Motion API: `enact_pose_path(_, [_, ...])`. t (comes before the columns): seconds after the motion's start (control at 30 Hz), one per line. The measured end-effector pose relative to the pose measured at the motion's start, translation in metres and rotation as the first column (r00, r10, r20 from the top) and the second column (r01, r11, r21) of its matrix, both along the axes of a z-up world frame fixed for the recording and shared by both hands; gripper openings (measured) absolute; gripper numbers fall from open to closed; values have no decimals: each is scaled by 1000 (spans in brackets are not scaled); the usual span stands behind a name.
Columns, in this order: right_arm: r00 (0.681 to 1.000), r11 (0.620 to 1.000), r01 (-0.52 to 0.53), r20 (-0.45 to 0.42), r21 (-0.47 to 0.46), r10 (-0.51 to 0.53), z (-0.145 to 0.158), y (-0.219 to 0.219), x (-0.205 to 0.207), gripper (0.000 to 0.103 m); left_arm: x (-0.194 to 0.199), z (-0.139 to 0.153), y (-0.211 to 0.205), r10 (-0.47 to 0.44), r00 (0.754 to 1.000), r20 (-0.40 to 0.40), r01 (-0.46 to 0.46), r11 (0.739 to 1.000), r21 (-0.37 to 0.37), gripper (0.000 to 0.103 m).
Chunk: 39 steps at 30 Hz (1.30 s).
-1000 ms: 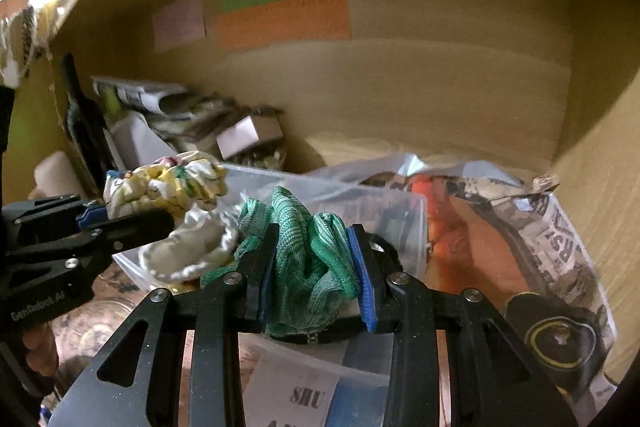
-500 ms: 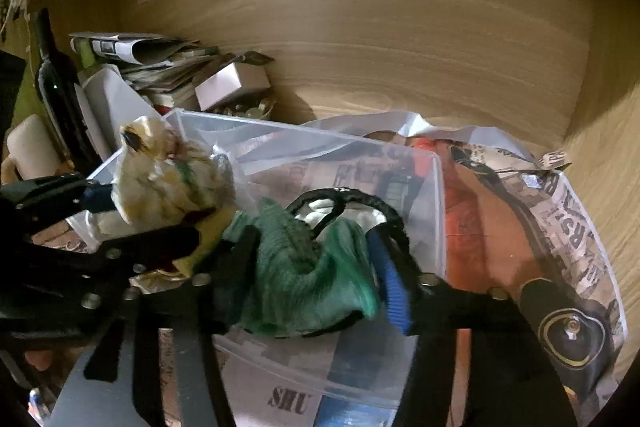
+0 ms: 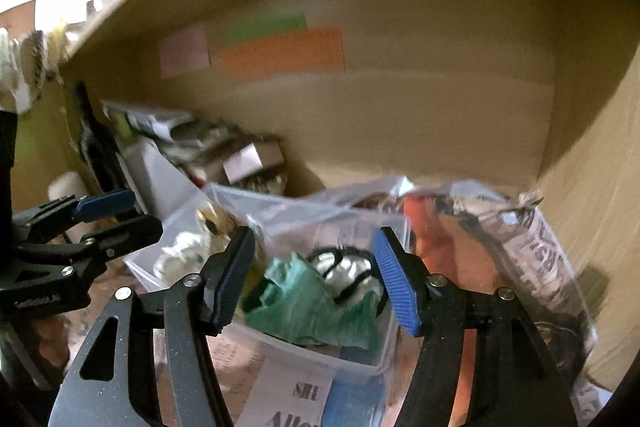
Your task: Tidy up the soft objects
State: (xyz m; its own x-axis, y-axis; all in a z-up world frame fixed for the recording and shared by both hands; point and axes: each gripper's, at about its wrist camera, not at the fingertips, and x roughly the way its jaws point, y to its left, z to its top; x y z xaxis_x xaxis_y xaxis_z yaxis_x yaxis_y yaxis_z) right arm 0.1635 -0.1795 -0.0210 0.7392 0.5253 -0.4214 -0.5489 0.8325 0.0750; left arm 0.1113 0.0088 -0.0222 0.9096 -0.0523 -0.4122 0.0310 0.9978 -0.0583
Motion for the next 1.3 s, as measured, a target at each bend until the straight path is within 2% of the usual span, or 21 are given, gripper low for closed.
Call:
enact_pose_path(0.2, [995,998,-8,103,62,2,28,-13,-31,69,-30,25,-5,24,993,119,-26,1000,11,87])
enact_pose_path(0.3, [991,996,-17,135,88,5,37,-18,-44,74,-43,32,-5,39,987,153,-40,999,6,96])
enact_pose_path(0.4, [986,995,-20,168,99,3,42,-20,-57,81,-55,37,-6,48,983,176,-48,999,0,101])
enact_pose_path(0.63, [982,992,-33,187,125,9,45,-23,-75,85,-70,39,-9,50,979,195,-51,999,2,103])
enact_pose_path(0.7, [983,991,-32,185,127,8,44,-23,-77,90,-73,38,-9,55,979,197,-56,998,3,103])
enact_pose_path(0.77, [982,991,-29,188,131,3,43,-23,-78,99,-75,38,-10,62,978,199,-65,998,7,103])
enact_pose_path(0.83, [981,991,-25,194,134,-1,44,-23,-81,102,-77,37,-11,67,978,198,-70,997,9,103])
enact_pose_path(1.3, [983,990,-22,186,136,-4,41,-22,-83,103,-78,35,-9,65,977,203,-69,998,15,103])
